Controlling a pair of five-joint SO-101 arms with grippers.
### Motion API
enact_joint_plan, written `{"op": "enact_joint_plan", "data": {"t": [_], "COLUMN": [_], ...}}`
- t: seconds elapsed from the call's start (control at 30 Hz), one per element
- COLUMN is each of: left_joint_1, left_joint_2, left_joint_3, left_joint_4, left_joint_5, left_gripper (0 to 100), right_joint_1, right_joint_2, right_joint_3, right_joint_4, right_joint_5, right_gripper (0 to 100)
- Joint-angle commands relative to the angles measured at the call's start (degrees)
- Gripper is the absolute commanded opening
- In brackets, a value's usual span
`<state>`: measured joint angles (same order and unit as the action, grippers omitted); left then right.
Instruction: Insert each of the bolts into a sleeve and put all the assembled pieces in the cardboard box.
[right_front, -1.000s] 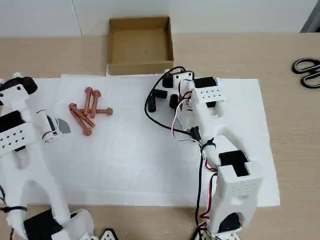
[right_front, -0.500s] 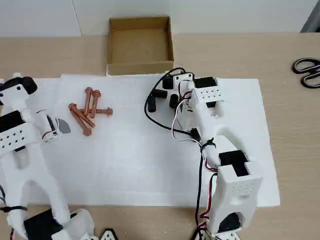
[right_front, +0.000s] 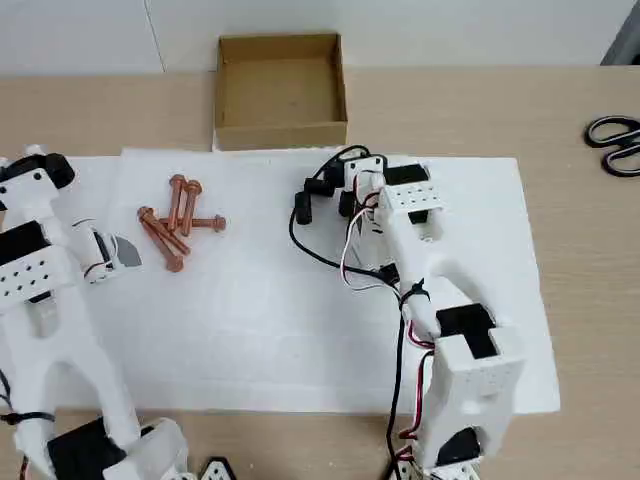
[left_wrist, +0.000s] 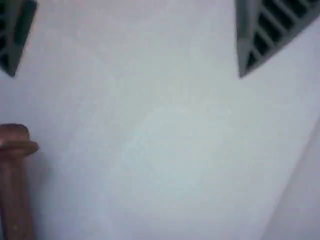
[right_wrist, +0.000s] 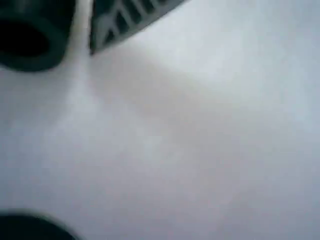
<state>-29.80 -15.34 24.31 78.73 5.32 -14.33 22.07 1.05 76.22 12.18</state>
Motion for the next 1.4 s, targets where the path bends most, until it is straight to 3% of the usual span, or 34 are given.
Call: {"op": "enact_joint_plan", "data": {"t": [0.0,0.2,0.4,0.57,0.83,1.37], "left_joint_1": [0.0,0.0,0.6,5.6,9.7,14.8], "left_joint_2": [-0.3,-0.3,-0.5,1.1,17.0,58.5], "left_joint_3": [-0.7,-0.7,-1.2,-6.1,-26.0,-76.5], "left_joint_4": [0.1,0.1,0.4,6.9,14.3,19.1], "left_joint_5": [0.2,0.2,-1.1,-3.3,-3.3,-6.7], "left_gripper": [27,27,27,27,27,27], "right_joint_1": [-0.6,-0.1,1.9,2.9,3.0,3.0], "right_joint_2": [0.1,-0.3,-2.4,-7.4,-11.5,-11.6], "right_joint_3": [2.3,3.0,-3.7,-8.7,-9.1,-9.1], "right_joint_4": [-2.2,-2.9,4.6,9.7,10.9,10.9], "right_joint_5": [-0.5,-0.1,0.0,1.0,2.8,2.5], "right_gripper": [12.8,0.3,0.6,0.6,0.6,0.6]}}
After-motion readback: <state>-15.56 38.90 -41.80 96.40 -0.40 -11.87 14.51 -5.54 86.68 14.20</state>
